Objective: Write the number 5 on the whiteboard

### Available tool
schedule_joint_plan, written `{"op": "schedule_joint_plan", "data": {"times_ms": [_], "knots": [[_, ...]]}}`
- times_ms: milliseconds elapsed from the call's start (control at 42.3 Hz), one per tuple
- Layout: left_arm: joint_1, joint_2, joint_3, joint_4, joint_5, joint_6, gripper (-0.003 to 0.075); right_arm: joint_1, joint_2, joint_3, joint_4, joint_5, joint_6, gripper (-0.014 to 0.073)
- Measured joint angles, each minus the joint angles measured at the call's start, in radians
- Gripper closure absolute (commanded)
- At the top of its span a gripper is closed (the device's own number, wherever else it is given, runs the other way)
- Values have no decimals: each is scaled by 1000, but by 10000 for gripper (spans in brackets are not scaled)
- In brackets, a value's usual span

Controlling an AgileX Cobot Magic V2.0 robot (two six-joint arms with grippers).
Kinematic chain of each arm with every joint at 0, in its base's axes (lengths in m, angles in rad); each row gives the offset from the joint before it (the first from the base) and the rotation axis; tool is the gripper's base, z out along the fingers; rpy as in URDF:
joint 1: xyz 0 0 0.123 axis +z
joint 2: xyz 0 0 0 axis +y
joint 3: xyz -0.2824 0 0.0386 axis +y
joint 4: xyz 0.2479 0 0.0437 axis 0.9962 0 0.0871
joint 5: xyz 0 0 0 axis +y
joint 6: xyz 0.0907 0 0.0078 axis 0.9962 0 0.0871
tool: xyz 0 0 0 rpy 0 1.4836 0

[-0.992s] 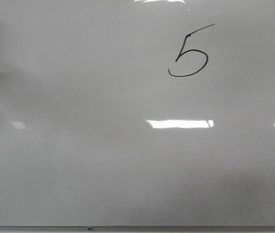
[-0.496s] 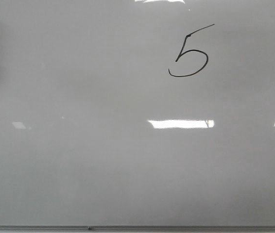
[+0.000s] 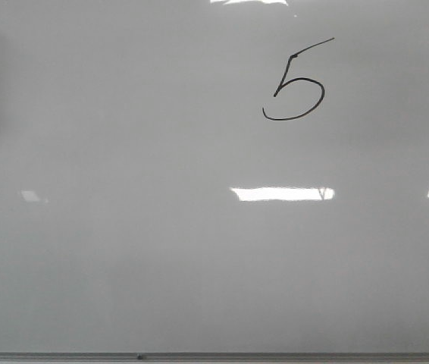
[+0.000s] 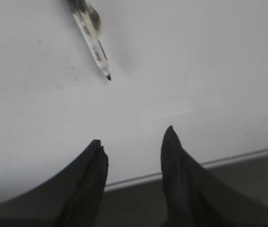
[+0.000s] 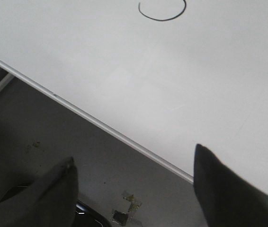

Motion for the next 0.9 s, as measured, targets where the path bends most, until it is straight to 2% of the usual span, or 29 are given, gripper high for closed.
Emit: {"op": "schedule_joint_plan", "data": {"times_ms": [260,402,543,661,803,898], "knots": [[-139,0,0,-73,16,39,447,0,0,0,-14,2,34,77],[-161,0,0,-74,4,43,506,0,0,0,-14,2,34,248],[-160,0,0,-74,2,44,638,0,0,0,-14,2,36,450],[-160,0,0,-74,1,44,740,0,0,0,-14,2,36,572],[-160,0,0,-74,1,44,741,0,0,0,-14,2,36,647],[-160,0,0,-74,1,44,741,0,0,0,-15,2,36,645]]}}
